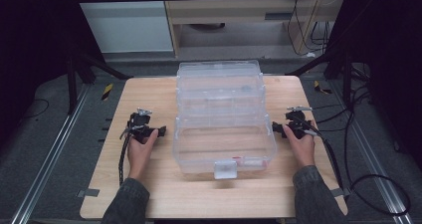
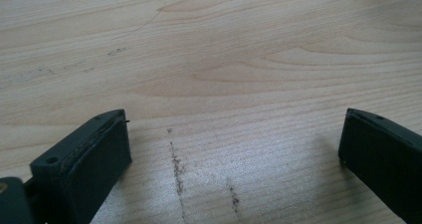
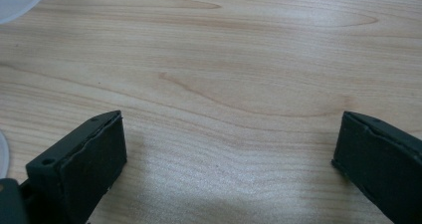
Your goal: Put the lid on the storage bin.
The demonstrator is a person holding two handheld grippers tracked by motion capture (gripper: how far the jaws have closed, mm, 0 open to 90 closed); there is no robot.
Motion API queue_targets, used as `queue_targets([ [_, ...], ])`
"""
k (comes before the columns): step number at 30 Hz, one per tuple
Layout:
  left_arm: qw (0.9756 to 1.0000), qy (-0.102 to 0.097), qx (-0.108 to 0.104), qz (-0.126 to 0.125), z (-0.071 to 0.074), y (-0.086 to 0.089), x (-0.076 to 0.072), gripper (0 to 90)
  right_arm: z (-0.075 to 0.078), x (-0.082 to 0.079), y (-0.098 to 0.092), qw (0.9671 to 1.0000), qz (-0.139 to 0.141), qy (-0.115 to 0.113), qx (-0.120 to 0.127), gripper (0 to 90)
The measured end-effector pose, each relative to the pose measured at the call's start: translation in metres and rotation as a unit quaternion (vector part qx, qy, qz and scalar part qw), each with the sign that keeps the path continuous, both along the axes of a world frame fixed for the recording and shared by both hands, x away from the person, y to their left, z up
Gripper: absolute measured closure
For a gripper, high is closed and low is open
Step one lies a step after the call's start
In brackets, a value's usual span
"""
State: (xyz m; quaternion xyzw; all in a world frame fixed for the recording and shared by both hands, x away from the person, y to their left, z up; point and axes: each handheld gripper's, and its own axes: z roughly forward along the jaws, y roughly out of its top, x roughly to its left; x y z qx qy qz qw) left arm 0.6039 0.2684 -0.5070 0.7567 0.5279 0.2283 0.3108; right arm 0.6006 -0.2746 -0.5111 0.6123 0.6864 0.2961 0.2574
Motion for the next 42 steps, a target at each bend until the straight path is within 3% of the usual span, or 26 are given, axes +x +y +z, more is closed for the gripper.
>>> queue_targets([
  [9, 1.0000, 0.001, -0.001, 0.001, 0.000, -0.001, 0.000, 0.0, 0.000, -0.007, 0.001, 0.9990, 0.045, -0.001, -0.003, 0.3],
  [12, 1.0000, 0.003, -0.001, -0.006, 0.001, 0.000, -0.001, 0.0, 0.003, -0.009, 0.000, 0.9983, 0.057, 0.002, -0.007, 7.5],
  [15, 0.9995, 0.015, -0.004, -0.027, 0.010, 0.001, -0.010, 6.0, 0.018, -0.021, 0.000, 0.9960, 0.071, -0.016, -0.052, 12.0],
  [18, 0.9986, -0.004, 0.020, -0.049, 0.031, 0.001, -0.027, 5.9, 0.048, -0.044, -0.001, 0.9889, 0.100, -0.033, -0.104, 14.6],
  [22, 0.9962, -0.033, 0.003, -0.080, 0.062, 0.001, -0.053, 5.5, 0.087, -0.079, -0.002, 0.9823, 0.136, -0.048, -0.120, 14.8],
  [24, 0.9937, -0.040, 0.017, -0.104, 0.076, -0.001, -0.067, 4.6, 0.105, -0.099, -0.002, 0.9788, 0.154, -0.051, -0.125, 14.8],
  [25, 0.9925, -0.043, 0.029, -0.110, 0.083, -0.002, -0.074, 3.7, 0.110, -0.104, -0.003, 0.9783, 0.161, -0.049, -0.121, 13.8],
  [26, 0.9916, -0.048, 0.031, -0.116, 0.090, -0.003, -0.079, 3.5, 0.117, -0.108, -0.003, 0.9795, 0.168, -0.047, -0.101, 12.9],
  [27, 0.9902, -0.048, 0.025, -0.129, 0.096, -0.004, -0.084, 3.3, 0.125, -0.112, -0.002, 0.9804, 0.177, -0.039, -0.078, 12.8],
  [28, 0.9876, -0.047, 0.015, -0.149, 0.102, -0.006, -0.089, 2.4, 0.132, -0.114, -0.001, 0.9787, 0.188, -0.042, -0.071, 12.9],
  [31, 0.9850, -0.043, -0.002, -0.167, 0.116, -0.013, -0.095, 2.9, 0.155, -0.113, 0.006, 0.9744, 0.205, -0.054, -0.074, 13.0],
  [33, 0.9816, -0.047, -0.003, -0.185, 0.126, -0.021, -0.096, 4.0, 0.169, -0.106, 0.013, 0.9719, 0.213, -0.056, -0.085, 13.6],
  [36, 0.9784, -0.051, -0.004, -0.200, 0.137, -0.028, -0.097, 4.1, 0.184, -0.094, 0.022, 0.9653, 0.237, -0.054, -0.096, 18.1],
  [40, 0.9750, -0.064, -0.004, -0.213, 0.149, -0.038, -0.102, 4.4, 0.202, -0.077, 0.034, 0.9513, 0.279, -0.043, -0.124, 24.3],
  [42, 0.9728, -0.070, -0.002, -0.221, 0.152, -0.043, -0.107, 4.4, 0.209, -0.071, 0.038, 0.9457, 0.297, -0.045, -0.125, 27.0],
])
